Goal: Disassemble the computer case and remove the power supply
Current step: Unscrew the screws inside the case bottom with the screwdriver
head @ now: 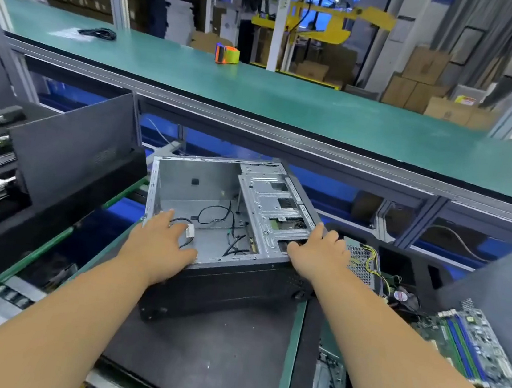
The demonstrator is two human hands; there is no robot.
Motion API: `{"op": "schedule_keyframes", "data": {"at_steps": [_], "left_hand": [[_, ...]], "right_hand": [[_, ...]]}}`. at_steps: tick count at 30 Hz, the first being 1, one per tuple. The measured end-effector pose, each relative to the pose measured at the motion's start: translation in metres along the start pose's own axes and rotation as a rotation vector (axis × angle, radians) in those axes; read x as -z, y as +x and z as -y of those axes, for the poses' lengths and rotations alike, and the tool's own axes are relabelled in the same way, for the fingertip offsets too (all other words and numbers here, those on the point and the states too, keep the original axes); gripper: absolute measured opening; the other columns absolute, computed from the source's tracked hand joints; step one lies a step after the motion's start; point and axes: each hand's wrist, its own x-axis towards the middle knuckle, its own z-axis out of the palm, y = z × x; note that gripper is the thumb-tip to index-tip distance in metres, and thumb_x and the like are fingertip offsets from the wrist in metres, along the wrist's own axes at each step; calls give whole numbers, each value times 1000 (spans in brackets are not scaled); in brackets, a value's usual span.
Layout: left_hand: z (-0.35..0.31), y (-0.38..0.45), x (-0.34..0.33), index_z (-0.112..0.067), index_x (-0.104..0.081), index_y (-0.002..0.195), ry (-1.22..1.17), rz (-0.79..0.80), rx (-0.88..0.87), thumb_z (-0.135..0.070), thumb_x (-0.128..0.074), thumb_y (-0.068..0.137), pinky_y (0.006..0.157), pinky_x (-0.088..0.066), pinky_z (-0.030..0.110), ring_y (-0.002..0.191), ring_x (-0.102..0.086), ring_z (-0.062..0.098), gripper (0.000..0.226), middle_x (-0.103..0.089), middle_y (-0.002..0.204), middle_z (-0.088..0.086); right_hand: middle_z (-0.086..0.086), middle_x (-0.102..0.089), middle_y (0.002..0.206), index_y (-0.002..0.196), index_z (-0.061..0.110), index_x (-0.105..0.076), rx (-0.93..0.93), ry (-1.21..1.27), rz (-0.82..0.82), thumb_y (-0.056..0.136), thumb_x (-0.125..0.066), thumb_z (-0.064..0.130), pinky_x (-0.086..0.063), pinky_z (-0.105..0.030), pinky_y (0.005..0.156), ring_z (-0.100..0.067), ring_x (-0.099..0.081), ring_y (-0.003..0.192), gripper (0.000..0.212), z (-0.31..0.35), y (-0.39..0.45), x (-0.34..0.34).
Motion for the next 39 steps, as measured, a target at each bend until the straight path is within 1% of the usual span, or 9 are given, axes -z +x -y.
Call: {"op": "schedule_keyframes", "data": {"at_steps": [13,19,23,27,31,32,34,36,39], "left_hand": [[57,34,16,-34,-32,149,-83,25,-246,-58,-46,81,118,-20,40,147,-14,15,73,-15,161,-5],[78,47,23,-34,-34,147,-104,51,-346,-53,-53,81,118,-21,38,147,-14,15,71,-15,161,-5],[92,53,28,-35,-36,146,-93,56,-414,-52,-56,82,118,-20,40,146,-18,13,70,-18,160,-7],[105,56,33,-34,-39,145,-21,-4,-453,-57,-53,83,117,-20,43,142,-27,12,68,-26,157,-10],[114,54,38,-31,-44,143,-13,-69,-447,-56,-58,81,119,-12,45,141,-30,13,68,-32,154,-9],[114,52,39,-29,-47,141,-13,-95,-437,-53,-61,81,119,-14,45,140,-32,14,67,-36,153,-7],[110,45,42,-23,-55,136,-26,-173,-420,-46,-67,79,115,-25,45,134,-41,20,63,-45,147,-2],[101,35,43,-16,-61,130,-72,-245,-386,-35,-71,78,109,-35,44,127,-49,26,56,-52,140,3],[83,15,38,-12,-60,130,-168,-277,-304,-26,-70,80,108,-37,44,127,-48,29,53,-53,139,6]], "right_hand": [[-22,-19,156,157,11,-2,-220,-23,-5,93,-29,65,-24,-48,111,-41,-22,141,88,43,-50,-10],[-25,-19,155,157,7,-1,-316,-52,9,93,-29,63,-26,-47,110,-42,-24,139,89,64,-78,-10],[-24,-25,150,156,7,-4,-395,-99,30,91,-31,67,-33,-45,104,-40,-32,133,93,80,-94,-11],[-23,-32,146,155,4,-6,-432,-136,60,88,-30,75,-40,-43,98,-37,-40,128,100,93,-111,-13],[-18,-34,148,154,6,-13,-415,-110,60,83,-34,81,-51,-43,93,-33,-46,126,105,101,-120,-14],[-16,-33,150,153,8,-16,-404,-98,64,81,-35,82,-52,-43,92,-32,-46,127,105,101,-120,-14],[-13,-32,151,151,12,-18,-393,-56,78,76,-38,87,-52,-44,90,-33,-46,126,108,97,-118,-13],[-15,-30,150,154,18,-10,-380,29,115,70,-39,91,-50,-48,93,-36,-46,126,115,89,-112,-13],[-17,-8,157,154,34,14,-249,47,184,70,-34,93,-34,-57,109,-43,-29,139,113,76,-95,-15]]}}
